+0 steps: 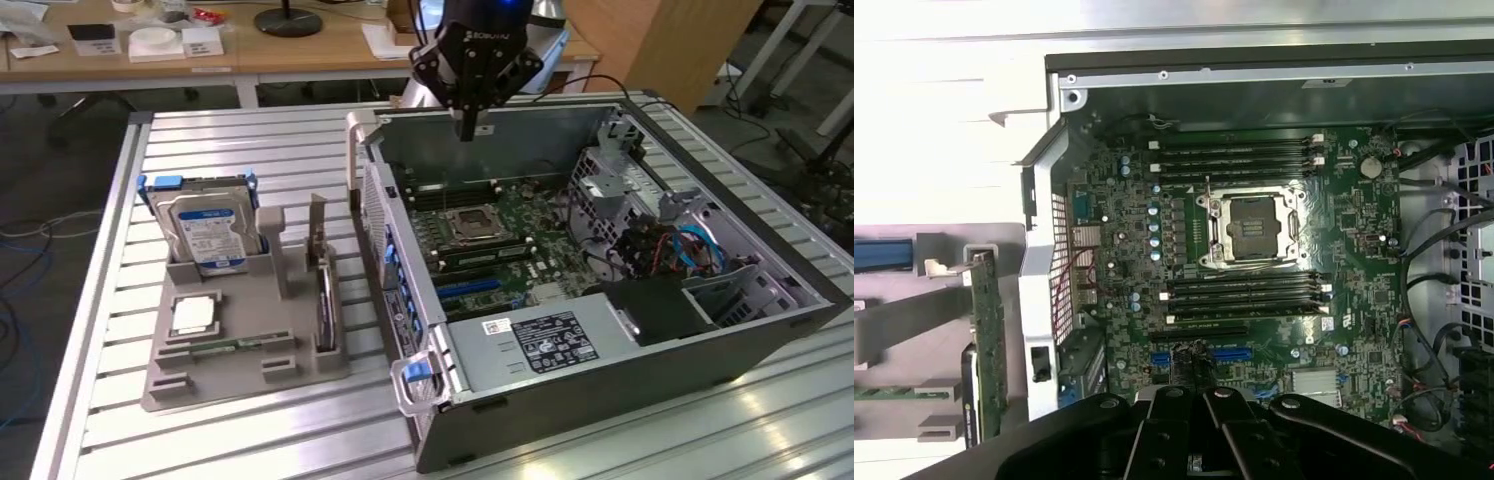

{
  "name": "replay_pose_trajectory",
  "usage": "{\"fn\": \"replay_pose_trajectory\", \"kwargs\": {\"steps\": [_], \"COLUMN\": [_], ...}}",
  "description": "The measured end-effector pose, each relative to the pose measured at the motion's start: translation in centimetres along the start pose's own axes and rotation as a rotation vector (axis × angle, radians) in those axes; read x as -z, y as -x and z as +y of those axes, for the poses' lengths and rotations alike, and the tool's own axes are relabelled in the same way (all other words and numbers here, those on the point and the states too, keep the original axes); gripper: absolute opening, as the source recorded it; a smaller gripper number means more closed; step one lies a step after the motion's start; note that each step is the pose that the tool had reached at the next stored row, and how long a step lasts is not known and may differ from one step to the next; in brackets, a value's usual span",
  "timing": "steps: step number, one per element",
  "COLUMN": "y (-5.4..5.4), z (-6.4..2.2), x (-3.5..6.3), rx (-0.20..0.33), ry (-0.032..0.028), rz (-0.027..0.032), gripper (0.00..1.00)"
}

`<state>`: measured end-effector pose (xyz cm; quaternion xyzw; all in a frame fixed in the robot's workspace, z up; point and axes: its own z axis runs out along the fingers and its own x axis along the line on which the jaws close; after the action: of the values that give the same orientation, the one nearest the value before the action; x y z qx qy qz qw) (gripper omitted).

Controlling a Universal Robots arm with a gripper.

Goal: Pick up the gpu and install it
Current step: 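Reach for the gpu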

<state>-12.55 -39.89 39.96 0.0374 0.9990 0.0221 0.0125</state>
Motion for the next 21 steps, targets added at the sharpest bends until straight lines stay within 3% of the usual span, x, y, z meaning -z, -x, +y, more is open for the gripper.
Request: {"fn": "replay_pose_trajectory", "kwargs": {"steps": [21], "y": [-2.4], "z": [-0.18], "x": [-0.04], "rx": [0.0], "ry": [0.0], "rz": [0.0001], "gripper": [0.11]}}
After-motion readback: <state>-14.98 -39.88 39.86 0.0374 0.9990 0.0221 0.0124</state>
